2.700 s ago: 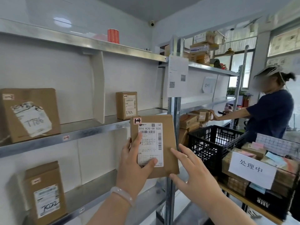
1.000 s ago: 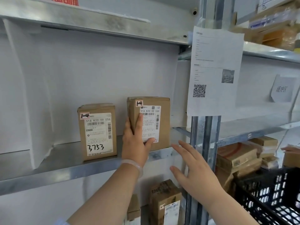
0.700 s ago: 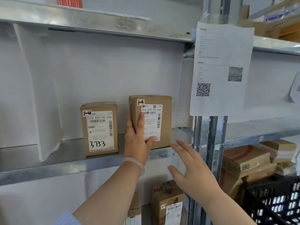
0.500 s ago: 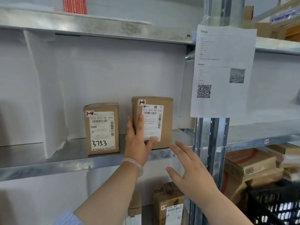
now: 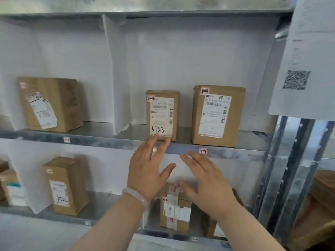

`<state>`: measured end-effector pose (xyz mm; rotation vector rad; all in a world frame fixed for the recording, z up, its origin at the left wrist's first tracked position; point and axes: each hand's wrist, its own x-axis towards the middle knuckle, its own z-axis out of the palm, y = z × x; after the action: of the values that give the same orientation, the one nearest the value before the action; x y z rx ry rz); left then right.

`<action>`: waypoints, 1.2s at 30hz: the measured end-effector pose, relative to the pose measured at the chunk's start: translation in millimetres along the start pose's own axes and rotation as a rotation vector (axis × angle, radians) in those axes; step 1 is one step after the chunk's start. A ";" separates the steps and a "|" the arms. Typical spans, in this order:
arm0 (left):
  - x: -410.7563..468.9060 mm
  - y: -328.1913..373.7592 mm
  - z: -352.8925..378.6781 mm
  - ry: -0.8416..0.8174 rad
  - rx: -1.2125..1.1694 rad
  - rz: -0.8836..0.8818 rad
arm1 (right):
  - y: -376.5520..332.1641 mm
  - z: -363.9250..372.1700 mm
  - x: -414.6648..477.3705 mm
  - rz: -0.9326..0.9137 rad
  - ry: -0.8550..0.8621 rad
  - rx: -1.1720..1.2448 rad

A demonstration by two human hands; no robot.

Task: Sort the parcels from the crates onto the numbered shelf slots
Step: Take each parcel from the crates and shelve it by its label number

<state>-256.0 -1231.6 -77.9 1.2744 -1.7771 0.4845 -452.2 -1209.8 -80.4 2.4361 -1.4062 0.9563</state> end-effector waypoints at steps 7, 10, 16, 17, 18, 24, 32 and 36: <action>-85.1 -89.3 -108.1 -0.154 0.395 -0.265 | -106.9 81.6 22.8 -0.266 -0.203 0.138; -121.8 -116.5 -165.7 -0.148 0.482 -0.303 | -168.6 104.7 27.9 -0.381 -0.278 0.184; -217.4 -158.8 -297.8 -0.186 0.673 -0.546 | -323.5 137.3 15.3 -0.607 -0.366 0.296; -237.0 -163.9 -322.8 -0.190 0.706 -0.577 | -355.3 142.3 9.3 -0.642 -0.379 0.321; -253.6 -167.2 -344.5 -0.196 0.728 -0.606 | -382.7 146.5 2.5 -0.676 -0.392 0.345; -367.3 -189.6 -509.8 -0.174 0.906 -0.818 | -587.4 161.1 -55.4 -0.941 -0.427 0.470; -486.6 -186.6 -661.1 -0.049 1.089 -1.079 | -785.0 158.3 -137.3 -1.206 -0.466 0.608; -527.4 -189.6 -710.8 0.000 1.141 -1.162 | -861.9 158.9 -162.1 -1.305 -0.490 0.677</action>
<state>265.9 -496.2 -156.1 2.7290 -0.3623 0.7845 272.9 -697.9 -161.6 3.2289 0.7528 0.4795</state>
